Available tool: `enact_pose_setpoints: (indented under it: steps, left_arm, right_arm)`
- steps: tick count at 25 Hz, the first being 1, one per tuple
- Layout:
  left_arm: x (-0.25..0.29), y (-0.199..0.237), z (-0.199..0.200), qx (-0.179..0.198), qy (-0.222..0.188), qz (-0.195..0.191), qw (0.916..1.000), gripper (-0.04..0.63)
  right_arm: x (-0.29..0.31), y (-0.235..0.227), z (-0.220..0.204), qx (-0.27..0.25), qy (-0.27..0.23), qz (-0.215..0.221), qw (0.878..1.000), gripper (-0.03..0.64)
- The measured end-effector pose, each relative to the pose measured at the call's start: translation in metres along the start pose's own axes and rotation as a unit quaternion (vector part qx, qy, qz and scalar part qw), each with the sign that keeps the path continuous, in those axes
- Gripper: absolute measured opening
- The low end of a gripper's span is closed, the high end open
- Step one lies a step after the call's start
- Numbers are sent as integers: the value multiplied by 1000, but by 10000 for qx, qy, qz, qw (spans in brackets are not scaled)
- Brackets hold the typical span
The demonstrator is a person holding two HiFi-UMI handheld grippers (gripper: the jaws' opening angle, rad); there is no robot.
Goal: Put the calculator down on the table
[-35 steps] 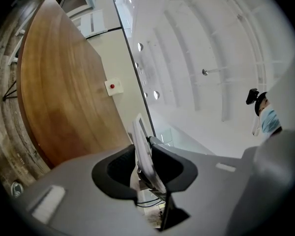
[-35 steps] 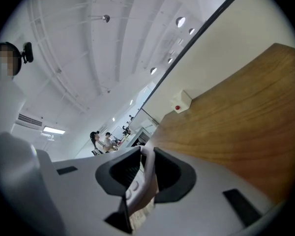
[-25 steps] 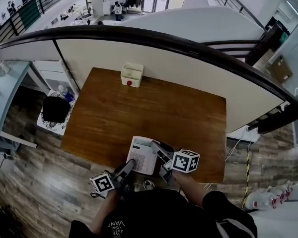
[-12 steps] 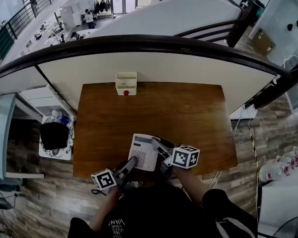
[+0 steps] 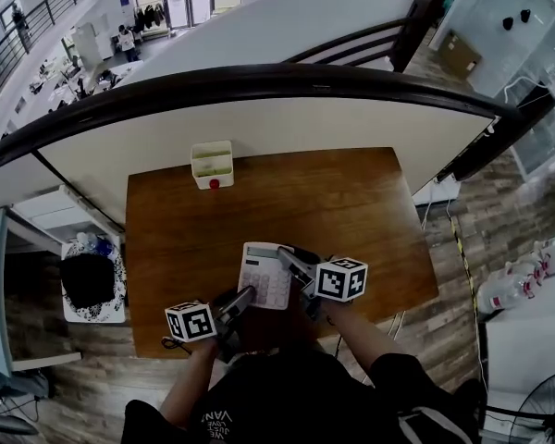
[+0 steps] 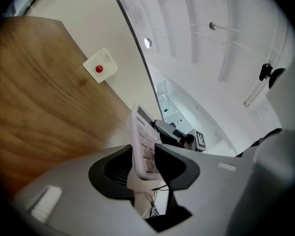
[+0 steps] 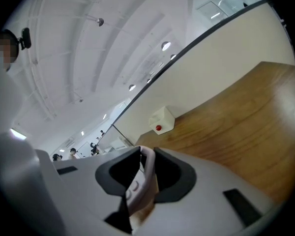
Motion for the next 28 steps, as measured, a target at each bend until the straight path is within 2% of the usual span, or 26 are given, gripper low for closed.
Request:
enact_pose_setpoints:
  steps: [4, 11, 20, 28]
  left_arm:
    - [27, 0, 20, 362, 205, 177, 9990, 146]
    - [73, 5, 50, 479, -57, 214, 9986, 158]
    - [112, 20, 87, 952, -457, 460, 9933, 170]
    - [145, 37, 131, 1275, -436, 774, 9879, 175]
  right_arm:
    - [13, -26, 18, -132, 96, 13, 9999, 75]
    - [40, -77, 47, -222, 199, 137, 9995, 77]
    - [79, -125, 71, -290, 172, 472, 9983, 78]
    - [115, -166, 90, -480, 85, 529, 9974, 81]
Point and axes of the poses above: the fingertips, and each gripper's own axes: x forward along the fingers, y to its left, z out of its top, the point moved 7 cm from there along -x, backward along the fingers, and after that the axes turned 12 degrees about -x, right-handed, at the moved point
